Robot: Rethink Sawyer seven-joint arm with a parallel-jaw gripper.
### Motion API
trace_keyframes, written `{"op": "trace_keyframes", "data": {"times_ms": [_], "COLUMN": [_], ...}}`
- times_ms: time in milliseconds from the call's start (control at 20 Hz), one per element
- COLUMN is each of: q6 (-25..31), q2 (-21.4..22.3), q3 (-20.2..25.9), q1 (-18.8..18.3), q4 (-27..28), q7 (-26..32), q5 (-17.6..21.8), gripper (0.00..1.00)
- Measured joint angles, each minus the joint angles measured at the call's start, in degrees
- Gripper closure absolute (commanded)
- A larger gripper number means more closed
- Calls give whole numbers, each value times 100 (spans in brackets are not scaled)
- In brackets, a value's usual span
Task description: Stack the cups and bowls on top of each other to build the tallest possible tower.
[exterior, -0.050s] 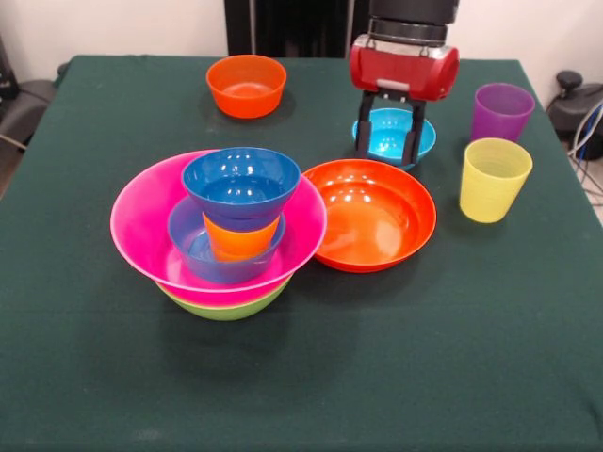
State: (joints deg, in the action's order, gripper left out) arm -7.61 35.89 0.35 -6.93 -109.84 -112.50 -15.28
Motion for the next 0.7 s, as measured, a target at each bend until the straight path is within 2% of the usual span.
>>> {"op": "trace_keyframes", "data": {"times_ms": [400,700], "q6": [-5,-15], "q2": [0,0], "q3": [391,527], "q1": [-346,-362], "q4": [-18,-76], "q7": [-121,-141], "q5": [75,113], "gripper": [0,0]}}
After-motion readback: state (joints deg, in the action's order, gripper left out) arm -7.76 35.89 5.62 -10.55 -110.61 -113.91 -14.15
